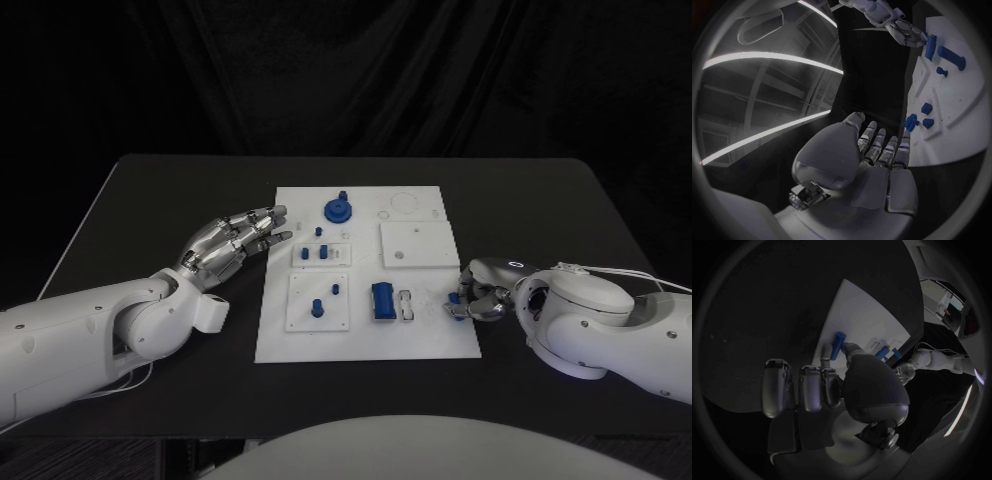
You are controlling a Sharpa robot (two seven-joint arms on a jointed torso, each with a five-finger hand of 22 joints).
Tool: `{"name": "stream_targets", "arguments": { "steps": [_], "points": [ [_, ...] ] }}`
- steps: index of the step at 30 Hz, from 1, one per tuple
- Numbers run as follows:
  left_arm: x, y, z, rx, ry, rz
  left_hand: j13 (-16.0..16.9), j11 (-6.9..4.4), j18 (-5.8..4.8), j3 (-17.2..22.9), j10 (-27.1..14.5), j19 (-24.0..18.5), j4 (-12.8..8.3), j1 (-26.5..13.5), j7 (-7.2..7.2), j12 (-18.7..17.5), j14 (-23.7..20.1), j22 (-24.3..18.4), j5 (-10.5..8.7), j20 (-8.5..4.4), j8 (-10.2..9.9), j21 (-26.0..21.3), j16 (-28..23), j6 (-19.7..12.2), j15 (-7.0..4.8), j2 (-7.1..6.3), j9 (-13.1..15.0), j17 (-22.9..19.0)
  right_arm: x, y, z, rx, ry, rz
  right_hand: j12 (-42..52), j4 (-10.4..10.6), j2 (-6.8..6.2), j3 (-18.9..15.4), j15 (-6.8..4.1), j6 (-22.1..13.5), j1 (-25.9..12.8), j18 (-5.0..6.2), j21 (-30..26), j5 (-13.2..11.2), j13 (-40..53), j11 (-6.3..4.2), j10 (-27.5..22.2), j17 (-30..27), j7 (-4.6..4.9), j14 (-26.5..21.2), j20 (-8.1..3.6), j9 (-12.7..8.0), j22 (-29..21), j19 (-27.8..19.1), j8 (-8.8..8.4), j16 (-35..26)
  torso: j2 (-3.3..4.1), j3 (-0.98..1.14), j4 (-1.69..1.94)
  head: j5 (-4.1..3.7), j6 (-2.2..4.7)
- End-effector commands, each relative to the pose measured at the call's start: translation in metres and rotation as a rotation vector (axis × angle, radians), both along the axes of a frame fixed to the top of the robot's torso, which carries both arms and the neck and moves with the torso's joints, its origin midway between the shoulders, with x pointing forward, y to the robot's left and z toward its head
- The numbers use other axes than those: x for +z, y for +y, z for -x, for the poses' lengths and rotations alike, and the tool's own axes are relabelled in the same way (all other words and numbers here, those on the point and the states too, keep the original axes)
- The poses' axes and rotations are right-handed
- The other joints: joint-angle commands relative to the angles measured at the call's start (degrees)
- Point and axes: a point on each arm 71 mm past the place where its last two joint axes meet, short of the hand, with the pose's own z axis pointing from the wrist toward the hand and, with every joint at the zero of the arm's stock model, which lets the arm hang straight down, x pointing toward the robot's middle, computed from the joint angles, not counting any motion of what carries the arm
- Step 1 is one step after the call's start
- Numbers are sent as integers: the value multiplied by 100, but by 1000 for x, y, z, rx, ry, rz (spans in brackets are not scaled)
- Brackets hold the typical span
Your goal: Assemble the parts on the task board
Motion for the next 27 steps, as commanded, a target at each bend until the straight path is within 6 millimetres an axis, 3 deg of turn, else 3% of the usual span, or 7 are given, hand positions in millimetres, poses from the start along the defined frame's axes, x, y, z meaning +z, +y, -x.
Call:
{"name": "stream_targets", "arguments": {
  "steps": [1,2,4,11,14,17,27],
  "points": [
    [2,-1,1,-3,-28,39,7,39,-20,42,-9,6,-6,-48,98,34,12,-9,21,15,28,2,22,27,8,1,8,6,-15,-3,8,-2,77,59,16,-139,9,89,19,2,186,-33,-33,142,1507,27,598,702,-14,460,42,-1485,1196,251,-31,-16,0,-1,2,5,0],
    [2,-1,1,-4,-27,39,7,39,-20,42,-9,6,-6,-48,98,34,12,-9,21,15,28,2,22,27,8,1,8,6,-16,-3,8,-1,78,60,16,-204,6,139,17,8,261,-33,-33,140,1507,26,598,697,-14,459,39,-1497,1196,251,-40,-19,1,0,2,8,0],
    [2,-1,2,-5,-27,42,7,39,-20,42,-9,6,-6,-48,98,34,12,-9,21,15,28,2,22,27,8,1,8,6,-17,-2,8,2,78,65,16,-393,6,425,7,35,473,-33,-39,-268,1507,17,598,690,-23,459,29,-1540,1195,250,-73,-23,1,-1,1,10,0],
    [0,-1,5,-14,-27,60,13,55,-17,75,30,25,-28,-29,110,74,24,5,24,16,42,6,38,84,9,-33,16,9,-15,0,7,8,25,29,16,-828,-127,1243,-30,162,610,-35,-31,-185,1507,-27,598,696,-73,462,-6,-1439,1200,256,119,-22,2,0,0,18,0],
    [0,-1,6,-15,-26,61,14,57,-16,83,38,22,-30,-27,111,80,23,-1,26,15,46,6,38,101,8,-34,19,9,-12,2,7,-3,-1,-24,16,-889,-169,1438,-38,156,517,-38,-20,-132,1507,-38,598,718,-85,466,-13,-1386,1204,262,186,-12,3,-15,14,-1,0],
    [-1,-1,6,-14,-25,61,14,59,-16,91,43,23,-30,-25,113,84,20,-1,29,16,49,6,37,110,8,-31,20,8,-9,3,10,-35,3,-101,16,-967,-174,1617,-37,130,477,-36,-28,-69,1507,-33,598,700,-70,464,-15,-1349,1201,261,223,-18,3,-15,14,6,0],
    [-2,-3,6,-16,-20,58,15,64,-15,100,49,21,-29,-25,116,89,20,-7,31,15,51,6,37,114,7,-29,21,8,8,10,2,-202,144,-430,16,-979,-152,1757,-26,135,360,-35,-33,-90,1507,-21,598,638,-59,455,-8,-1350,1199,261,216,-40,2,-17,21,12,0]
  ]
}}
